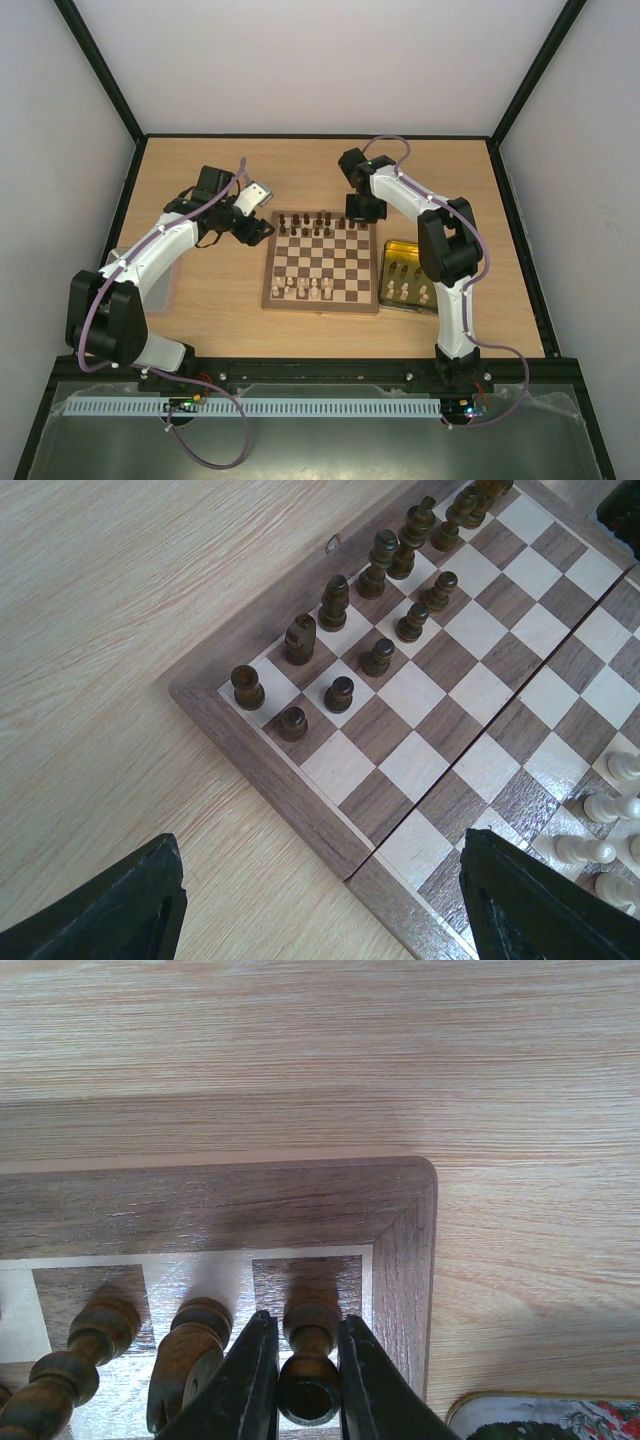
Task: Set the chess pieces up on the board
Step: Place the chess piece on the chessboard, then pick up the chess piece from the storage box.
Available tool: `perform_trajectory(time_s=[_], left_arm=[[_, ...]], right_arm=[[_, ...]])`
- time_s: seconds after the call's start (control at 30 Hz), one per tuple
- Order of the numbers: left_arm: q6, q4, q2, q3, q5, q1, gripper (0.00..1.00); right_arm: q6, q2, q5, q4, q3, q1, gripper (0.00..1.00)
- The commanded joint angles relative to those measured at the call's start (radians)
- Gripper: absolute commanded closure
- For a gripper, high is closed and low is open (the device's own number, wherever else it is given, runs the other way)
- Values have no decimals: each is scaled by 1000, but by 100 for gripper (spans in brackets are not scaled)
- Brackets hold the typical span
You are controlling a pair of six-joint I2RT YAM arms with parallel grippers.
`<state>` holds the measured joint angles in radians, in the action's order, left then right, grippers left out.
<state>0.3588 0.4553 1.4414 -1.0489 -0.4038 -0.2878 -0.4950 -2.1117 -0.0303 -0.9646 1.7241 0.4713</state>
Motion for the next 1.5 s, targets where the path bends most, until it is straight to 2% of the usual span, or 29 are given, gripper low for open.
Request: perform_trajectory(time_s=[0.0,0.23,0.63,0.87,1.03,1.13,1.27,1.33,1.47], left_arm=[[6,4,-16,-5,-17,-4,24],[6,2,-15,-4,-19,-4,24],[6,5,-19,-4,-18,-4,24],[7,13,-21,-11,-15,-3,24],[6,23,-22,-26,-14,-3,24],[3,27,-18,-31,-11,-5,24],[3,28,-15,-34,-3,-8,24],[2,29,-12,-36,1,-13,24],[2,31,-12,-38,8,-25,24]], right_arm=[[12,14,17,-36,-6,0,86],[15,16,9,-34,-5,0,78],[9,56,32,-42,8,-9,77],[-4,138,60,-41,18,-28,77],[-13,257,101,-4,-18,-28,77],[-9,358,144,30,-93,-27,78],[-71,547,183,114,-302,-29,75],[-104,598,155,103,-385,-30,70],[-133,681,56,95,-541,-31,69]])
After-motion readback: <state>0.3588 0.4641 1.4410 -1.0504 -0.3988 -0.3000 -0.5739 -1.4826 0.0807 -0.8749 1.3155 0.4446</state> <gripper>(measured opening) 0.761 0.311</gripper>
